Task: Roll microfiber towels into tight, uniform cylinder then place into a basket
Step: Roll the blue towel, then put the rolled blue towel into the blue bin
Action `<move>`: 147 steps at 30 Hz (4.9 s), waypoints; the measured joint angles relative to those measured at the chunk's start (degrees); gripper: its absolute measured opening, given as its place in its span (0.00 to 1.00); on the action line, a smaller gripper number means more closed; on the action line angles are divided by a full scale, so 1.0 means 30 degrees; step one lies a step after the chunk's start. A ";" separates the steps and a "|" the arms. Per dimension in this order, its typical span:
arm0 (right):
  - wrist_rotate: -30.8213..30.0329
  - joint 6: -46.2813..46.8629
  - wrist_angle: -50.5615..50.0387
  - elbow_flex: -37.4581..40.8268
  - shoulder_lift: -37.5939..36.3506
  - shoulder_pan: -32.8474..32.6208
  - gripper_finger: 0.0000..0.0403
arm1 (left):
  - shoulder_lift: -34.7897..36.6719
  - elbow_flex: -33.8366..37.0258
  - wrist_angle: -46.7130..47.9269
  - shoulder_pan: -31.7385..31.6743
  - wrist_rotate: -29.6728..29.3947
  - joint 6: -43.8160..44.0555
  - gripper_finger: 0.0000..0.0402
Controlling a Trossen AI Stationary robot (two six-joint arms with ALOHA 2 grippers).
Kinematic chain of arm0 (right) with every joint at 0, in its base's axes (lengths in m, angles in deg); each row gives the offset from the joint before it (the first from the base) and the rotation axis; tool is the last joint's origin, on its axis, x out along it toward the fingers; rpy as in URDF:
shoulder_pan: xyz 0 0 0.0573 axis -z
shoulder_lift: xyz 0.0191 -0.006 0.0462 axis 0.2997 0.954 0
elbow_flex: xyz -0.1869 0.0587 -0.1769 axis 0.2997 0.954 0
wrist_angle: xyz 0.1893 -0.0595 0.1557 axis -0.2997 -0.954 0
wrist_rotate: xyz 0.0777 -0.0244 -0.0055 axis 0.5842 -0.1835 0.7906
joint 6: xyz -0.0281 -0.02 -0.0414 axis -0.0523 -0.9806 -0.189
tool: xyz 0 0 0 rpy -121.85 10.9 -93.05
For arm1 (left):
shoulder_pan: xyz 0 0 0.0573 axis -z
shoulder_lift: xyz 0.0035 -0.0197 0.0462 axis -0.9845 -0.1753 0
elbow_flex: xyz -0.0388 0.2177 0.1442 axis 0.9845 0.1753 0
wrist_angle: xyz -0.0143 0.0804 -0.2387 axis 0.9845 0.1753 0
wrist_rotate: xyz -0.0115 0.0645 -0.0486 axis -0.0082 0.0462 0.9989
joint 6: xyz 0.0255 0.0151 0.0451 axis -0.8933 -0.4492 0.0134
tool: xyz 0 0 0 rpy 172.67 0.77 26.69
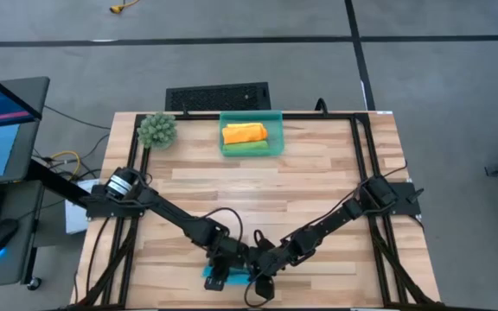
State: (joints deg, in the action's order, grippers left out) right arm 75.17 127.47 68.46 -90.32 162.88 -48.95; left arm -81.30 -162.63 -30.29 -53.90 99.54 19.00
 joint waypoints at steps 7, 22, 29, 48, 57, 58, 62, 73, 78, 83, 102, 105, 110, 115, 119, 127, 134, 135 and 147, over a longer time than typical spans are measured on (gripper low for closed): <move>0.1345 -0.0244 -0.1504 -0.0029 -0.0019 -0.0010 0.15 | -0.0090 0.0066 0.0919 -0.0878 0.2358 0.1406 0.08; 0.1983 -0.0649 -0.5404 -0.0015 -0.1334 -0.0668 0.12 | -0.0367 0.0370 0.1637 -0.1502 0.2463 0.1601 0.08; 0.0194 -0.1180 -0.9042 -0.0029 -0.3662 -0.1845 0.09 | -0.0367 0.0393 0.1430 -0.1534 0.2925 0.1553 0.08; -0.5780 -0.6225 -0.7040 -0.0044 -0.4676 -0.1771 0.18 | -0.0367 0.0393 0.0889 -0.3252 0.5133 0.3158 0.08; -0.6159 -0.9938 -0.6565 -0.0029 -0.4510 -0.1675 0.45 | -0.0367 0.0393 -0.0432 -0.3456 0.4519 0.6900 0.08; -0.6127 -1.0478 -0.6446 -0.0029 -0.4510 -0.1610 0.49 | -0.0367 0.0393 -0.0679 -0.3456 0.4517 0.7120 0.08; -0.6024 -1.2118 -0.6677 -0.0029 -0.4510 -0.1333 0.60 | -0.0367 0.0393 -0.1355 -0.3456 0.4735 0.7623 0.08; -0.5562 -1.2517 -0.6489 0.0029 -0.3164 -0.0864 0.61 | -0.0367 0.0372 -0.2007 -0.3750 0.5056 0.7667 0.08; -0.5562 -1.2260 -0.5677 0.0007 -0.2582 -0.0976 0.60 | -0.0360 0.0372 -0.2065 -0.3886 0.5198 0.7634 0.08; -0.5616 -1.1555 -0.5228 -0.0023 -0.2660 -0.0823 0.60 | -0.0353 0.0364 -0.2057 -0.3925 0.5303 0.7608 0.08; -0.5352 -1.0788 -0.3796 -0.0058 -0.0749 0.0077 0.60 | -0.0353 0.0393 -0.2066 -0.4054 0.5188 0.7499 0.08; -0.4981 -1.0304 -0.3668 -0.0022 -0.0211 0.0142 0.60 | -0.0316 0.0350 -0.2572 -0.4068 0.5202 0.7039 0.08; -0.4989 -0.9066 -0.4056 -0.0029 -0.0132 0.0109 0.58 | -0.0316 0.0346 -0.3021 -0.4083 0.5413 0.7275 0.08; -0.4953 -0.9056 -0.3945 -0.0050 -0.0438 0.0102 0.50 | -0.0316 0.0350 -0.2945 -0.4083 0.5391 0.7346 0.08; -0.4647 -0.9004 -0.3950 -0.0029 -0.0423 0.0102 0.43 | -0.0316 0.0350 -0.2919 -0.4083 0.5465 0.7464 0.08; -0.4009 -0.8975 -0.3900 -0.0029 -0.0423 0.0102 0.28 | -0.0316 0.0350 -0.2918 -0.4083 0.5513 0.7506 0.08; -0.3510 -0.7344 -0.3969 -0.0029 -0.0423 0.0320 0.41 | -0.0324 0.0357 -0.2891 -0.4083 0.5525 0.7514 0.08; -0.3504 -0.7344 -0.3929 -0.0029 -0.0423 0.0365 0.45 | -0.0324 0.0357 -0.2890 -0.4083 0.5572 0.7514 0.08; -0.3472 -0.6038 -0.5750 0.0010 -0.1070 0.0664 0.67 | -0.0338 0.0372 -0.2049 -0.4083 0.5902 0.7528 0.08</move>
State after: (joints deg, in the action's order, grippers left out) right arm 64.76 109.36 51.21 -90.29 159.67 -46.96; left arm -82.31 -161.51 -36.44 -66.15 117.24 41.59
